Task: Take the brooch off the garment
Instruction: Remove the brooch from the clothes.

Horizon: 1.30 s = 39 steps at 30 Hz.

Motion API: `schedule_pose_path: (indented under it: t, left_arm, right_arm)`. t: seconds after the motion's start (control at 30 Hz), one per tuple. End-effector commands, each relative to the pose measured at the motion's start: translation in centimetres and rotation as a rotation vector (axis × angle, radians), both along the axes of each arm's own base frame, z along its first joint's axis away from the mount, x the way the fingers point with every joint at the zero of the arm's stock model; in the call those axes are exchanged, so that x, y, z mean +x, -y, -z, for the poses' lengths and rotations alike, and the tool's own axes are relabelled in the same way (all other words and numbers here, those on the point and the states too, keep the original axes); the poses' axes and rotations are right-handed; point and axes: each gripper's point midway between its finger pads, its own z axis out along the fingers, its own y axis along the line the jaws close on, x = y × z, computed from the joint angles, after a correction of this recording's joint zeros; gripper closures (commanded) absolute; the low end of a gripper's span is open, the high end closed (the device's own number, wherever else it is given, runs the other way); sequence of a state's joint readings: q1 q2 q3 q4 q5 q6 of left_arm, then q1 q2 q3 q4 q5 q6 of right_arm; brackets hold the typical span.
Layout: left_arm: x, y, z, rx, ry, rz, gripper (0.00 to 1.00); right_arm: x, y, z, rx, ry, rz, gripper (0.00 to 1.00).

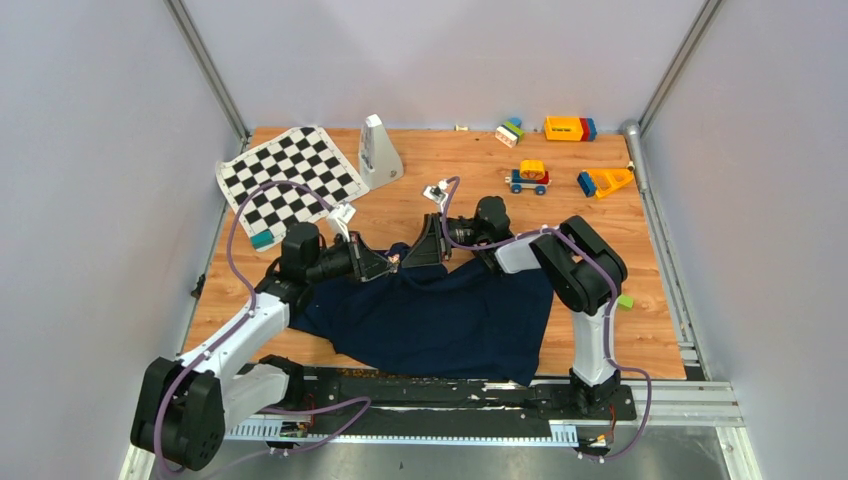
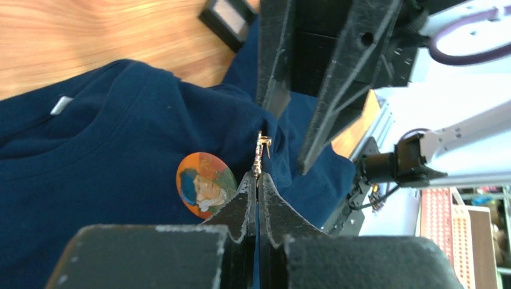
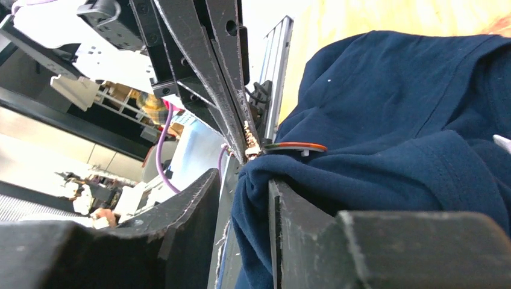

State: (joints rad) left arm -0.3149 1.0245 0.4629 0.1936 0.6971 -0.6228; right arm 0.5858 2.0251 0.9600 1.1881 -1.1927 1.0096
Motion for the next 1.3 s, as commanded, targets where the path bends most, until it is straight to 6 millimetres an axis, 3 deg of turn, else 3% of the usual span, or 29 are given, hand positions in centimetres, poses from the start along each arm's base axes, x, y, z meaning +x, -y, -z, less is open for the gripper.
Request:
schedule_pose_path:
  t: [0.0,0.17,0.67,1.27]
  left_arm:
    - [1.1,-2.3,1.6,0.156,-0.064,-0.136,1.00]
    - [1.4,-3.5,1.6,0.207,-0.064,-0.197,1.00]
    - [1.0,-1.5,0.9,0.079,-0.028,-0.124,1.00]
    - [1.1,-0.6,-0.1,-0.007,-0.014,-0.107,1.00]
  right_arm:
    - [0.3,0.0,-1.7,0.039,0.097,0.043,0.64]
    - [0.8,0.0,-1.5,0.030,0.084,0.064,0.81]
    - [1.8,-2.1,-0.6,-0.087,0.109,0.158,0.76]
    - [1.5,-3.2,0.3,-0.132,0.118,0.160,0.95]
